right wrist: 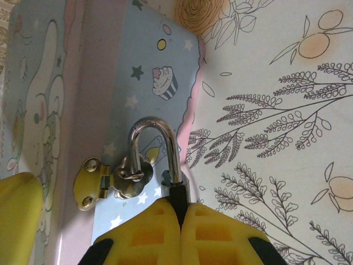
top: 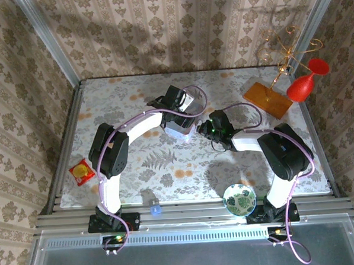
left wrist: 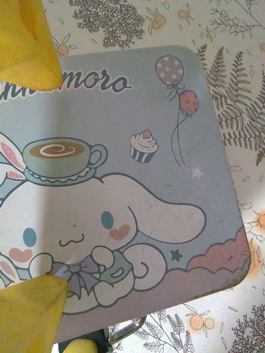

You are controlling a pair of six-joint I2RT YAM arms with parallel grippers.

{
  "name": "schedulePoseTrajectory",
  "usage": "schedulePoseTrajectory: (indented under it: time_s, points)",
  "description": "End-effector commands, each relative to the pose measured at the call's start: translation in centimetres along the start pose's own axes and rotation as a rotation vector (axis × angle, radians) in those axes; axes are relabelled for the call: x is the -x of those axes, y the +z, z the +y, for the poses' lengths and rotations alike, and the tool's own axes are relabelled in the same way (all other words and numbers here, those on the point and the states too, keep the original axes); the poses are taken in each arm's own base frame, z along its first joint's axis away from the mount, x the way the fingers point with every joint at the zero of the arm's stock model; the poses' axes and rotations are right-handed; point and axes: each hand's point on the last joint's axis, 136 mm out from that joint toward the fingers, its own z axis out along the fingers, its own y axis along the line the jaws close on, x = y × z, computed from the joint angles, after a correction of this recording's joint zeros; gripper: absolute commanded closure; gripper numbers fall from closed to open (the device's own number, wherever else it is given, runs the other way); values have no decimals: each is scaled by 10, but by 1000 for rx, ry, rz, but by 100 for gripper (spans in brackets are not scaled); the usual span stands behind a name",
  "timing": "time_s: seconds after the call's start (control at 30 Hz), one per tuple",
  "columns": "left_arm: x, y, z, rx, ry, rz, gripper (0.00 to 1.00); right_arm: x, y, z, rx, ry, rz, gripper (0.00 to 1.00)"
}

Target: Unlock a padlock with a key

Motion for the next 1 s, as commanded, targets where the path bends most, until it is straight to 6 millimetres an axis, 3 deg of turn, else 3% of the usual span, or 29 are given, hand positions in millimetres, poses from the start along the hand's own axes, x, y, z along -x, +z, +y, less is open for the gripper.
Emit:
schedulePoseTrajectory:
  time_s: [0.0,0.17,0.5,0.67,0.97]
  points:
    - [-75,20,-8,-17,37,253,12,29,4,15,38,34,-91,100]
    - [-74,18,-7,-11,39,252,12,33,3,12,28,41,-100,100]
    - [-68,14,-5,-3,40,232,12,58,-18,-1,33,87,-164,100]
    - [-68,15,-5,0,40,237,12,58,-6,11,77,115,-150,100]
    - [-67,15,-5,5,44,237,12,58,10,8,41,65,-138,100]
